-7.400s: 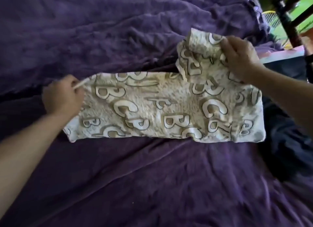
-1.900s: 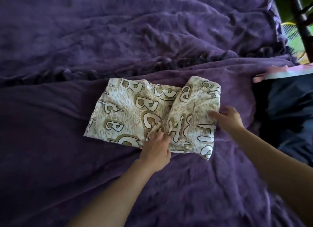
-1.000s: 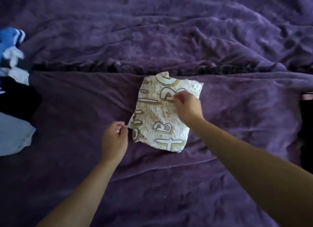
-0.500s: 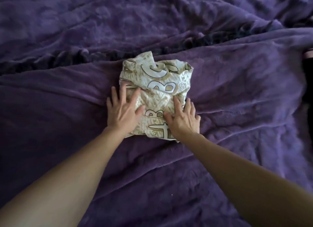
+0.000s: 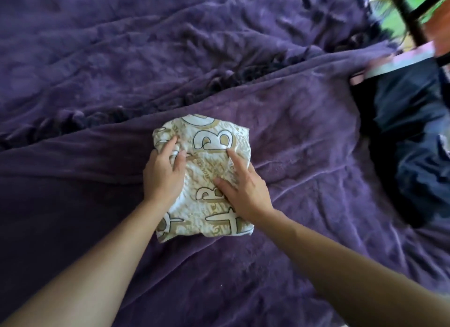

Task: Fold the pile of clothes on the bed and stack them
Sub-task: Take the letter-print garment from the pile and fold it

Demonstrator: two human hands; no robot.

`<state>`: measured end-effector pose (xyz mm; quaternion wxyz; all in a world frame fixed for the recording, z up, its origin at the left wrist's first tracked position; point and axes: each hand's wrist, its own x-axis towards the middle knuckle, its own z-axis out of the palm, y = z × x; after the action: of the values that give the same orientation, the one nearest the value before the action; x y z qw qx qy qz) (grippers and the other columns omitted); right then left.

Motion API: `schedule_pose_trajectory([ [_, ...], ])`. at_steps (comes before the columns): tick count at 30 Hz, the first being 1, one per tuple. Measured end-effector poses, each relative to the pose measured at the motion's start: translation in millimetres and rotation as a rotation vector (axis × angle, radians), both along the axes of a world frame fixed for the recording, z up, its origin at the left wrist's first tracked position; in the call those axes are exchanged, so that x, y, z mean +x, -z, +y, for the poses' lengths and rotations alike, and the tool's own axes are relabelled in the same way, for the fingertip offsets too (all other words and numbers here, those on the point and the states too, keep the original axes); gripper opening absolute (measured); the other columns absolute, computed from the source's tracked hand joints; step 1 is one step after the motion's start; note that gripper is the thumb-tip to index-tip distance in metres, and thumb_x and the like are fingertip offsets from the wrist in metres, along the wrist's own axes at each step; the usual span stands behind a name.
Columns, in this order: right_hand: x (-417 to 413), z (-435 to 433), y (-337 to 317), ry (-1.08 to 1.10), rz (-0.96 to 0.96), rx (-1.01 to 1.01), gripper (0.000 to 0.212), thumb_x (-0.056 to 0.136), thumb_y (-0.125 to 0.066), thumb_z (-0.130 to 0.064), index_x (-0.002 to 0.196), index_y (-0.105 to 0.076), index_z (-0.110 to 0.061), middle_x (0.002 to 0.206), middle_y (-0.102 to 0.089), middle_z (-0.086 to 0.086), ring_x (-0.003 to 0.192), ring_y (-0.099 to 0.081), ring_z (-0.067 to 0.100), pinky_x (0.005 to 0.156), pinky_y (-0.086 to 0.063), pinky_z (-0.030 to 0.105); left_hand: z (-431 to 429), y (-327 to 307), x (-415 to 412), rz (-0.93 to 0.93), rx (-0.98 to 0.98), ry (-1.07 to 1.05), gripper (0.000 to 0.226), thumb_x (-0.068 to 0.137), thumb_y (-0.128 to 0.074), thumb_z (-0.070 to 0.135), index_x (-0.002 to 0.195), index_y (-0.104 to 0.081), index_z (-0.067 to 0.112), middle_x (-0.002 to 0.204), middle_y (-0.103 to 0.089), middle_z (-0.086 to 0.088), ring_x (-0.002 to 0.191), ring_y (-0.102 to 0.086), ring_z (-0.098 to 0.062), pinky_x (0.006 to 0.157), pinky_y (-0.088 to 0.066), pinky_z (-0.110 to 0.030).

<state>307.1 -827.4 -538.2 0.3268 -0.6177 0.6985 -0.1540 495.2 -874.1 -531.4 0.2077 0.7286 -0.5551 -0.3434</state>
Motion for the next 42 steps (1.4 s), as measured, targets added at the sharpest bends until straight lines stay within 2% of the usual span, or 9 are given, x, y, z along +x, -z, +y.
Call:
schedule_pose_trajectory([
  [12, -256, 39, -68, 0.012, 0.042, -0.104, 0.074, 0.080, -0.052, -0.070, 0.144, -0.024, -0.048, 0.135, -0.048, -0.012, 0.116, -0.055, 0.015, 0.098, -0.046, 0.036, 61, -67, -247, 0.230, -0.100, -0.118, 0.043, 0.097, -0.050, 0.027, 0.139, -0.048, 0.019, 0.137, -0.049, -0.008, 0.128, -0.045, -0.018, 0.098, -0.030, -0.015],
  [18, -416, 51, -116, 0.003, 0.121, -0.118, 0.072, 0.080, -0.055, -0.069, 0.143, -0.029, -0.047, 0.138, -0.046, -0.017, 0.119, -0.049, 0.006, 0.096, -0.041, 0.027, 84, -103, -404, 0.366, -0.057, -0.152, 0.046, 0.096, -0.050, 0.027, 0.141, -0.044, 0.021, 0.132, -0.047, -0.008, 0.114, -0.055, -0.029, 0.097, -0.045, -0.043],
  [24, -552, 82, -128, 0.044, 0.353, 0.096, 0.071, 0.078, -0.053, -0.072, 0.141, -0.026, -0.055, 0.137, -0.048, -0.011, 0.110, -0.057, 0.017, 0.083, -0.047, 0.032, 121, -95, -526, 0.457, 0.197, 0.094, 0.058, 0.096, -0.050, 0.036, 0.149, -0.029, 0.025, 0.134, -0.041, -0.006, 0.120, -0.050, -0.021, 0.103, -0.040, -0.029],
  [27, -579, 103, -105, 0.087, 0.470, 0.221, 0.068, 0.077, -0.059, -0.066, 0.139, -0.040, -0.045, 0.150, -0.036, -0.003, 0.122, -0.049, 0.027, 0.085, -0.049, 0.040, 132, -61, -539, 0.263, 0.375, 0.291, 0.058, 0.094, -0.052, 0.041, 0.147, -0.033, 0.027, 0.132, -0.040, -0.006, 0.122, -0.047, -0.023, 0.100, -0.034, -0.024],
  [30, -569, 118, -77, 0.026, 0.574, 0.040, 0.064, 0.083, -0.057, -0.059, 0.140, -0.045, -0.033, 0.157, -0.025, 0.006, 0.138, -0.032, 0.031, 0.095, -0.044, 0.048, 124, -40, -532, -0.138, 0.075, 0.383, 0.052, 0.091, -0.059, 0.033, 0.140, -0.046, 0.024, 0.141, -0.037, -0.015, 0.122, -0.044, -0.035, 0.096, -0.040, -0.042],
  [32, -556, 118, -61, 0.006, 0.539, -0.017, 0.065, 0.088, -0.044, -0.062, 0.146, -0.036, -0.034, 0.161, -0.015, 0.009, 0.147, -0.014, 0.029, 0.112, -0.026, 0.050, 114, -28, -531, -0.259, -0.125, 0.508, 0.054, 0.089, -0.061, 0.033, 0.140, -0.045, 0.026, 0.149, -0.032, -0.018, 0.127, -0.041, -0.037, 0.092, -0.042, -0.048],
  [34, -547, 115, -45, -0.006, 0.510, 0.033, 0.069, 0.088, -0.028, -0.068, 0.150, -0.023, -0.039, 0.162, -0.006, 0.007, 0.149, -0.003, 0.027, 0.116, -0.013, 0.049, 104, -15, -532, -0.363, -0.111, 0.696, 0.056, 0.094, -0.050, 0.041, 0.146, -0.034, 0.029, 0.156, -0.020, -0.014, 0.136, -0.030, -0.035, 0.097, -0.038, -0.049],
  [38, -544, 115, -17, -0.056, 0.541, 0.226, 0.067, 0.089, -0.009, -0.071, 0.150, 0.003, -0.045, 0.162, 0.009, -0.001, 0.149, -0.001, 0.024, 0.116, -0.015, 0.050, 90, 12, -532, -0.445, 0.082, 0.838, 0.056, 0.099, -0.032, 0.044, 0.150, -0.010, 0.036, 0.160, -0.003, -0.003, 0.144, -0.013, -0.030, 0.105, -0.029, -0.047],
  [42, -540, 108, -21, -0.082, 0.604, 0.249, 0.065, 0.091, -0.018, -0.066, 0.150, -0.003, -0.042, 0.163, 0.001, 0.002, 0.148, -0.007, 0.024, 0.114, -0.018, 0.046, 92, -6, -524, -0.417, 0.085, 0.828, 0.056, 0.097, -0.039, 0.036, 0.149, -0.017, 0.034, 0.157, -0.015, -0.006, 0.134, -0.028, -0.030, 0.101, -0.033, -0.047],
])
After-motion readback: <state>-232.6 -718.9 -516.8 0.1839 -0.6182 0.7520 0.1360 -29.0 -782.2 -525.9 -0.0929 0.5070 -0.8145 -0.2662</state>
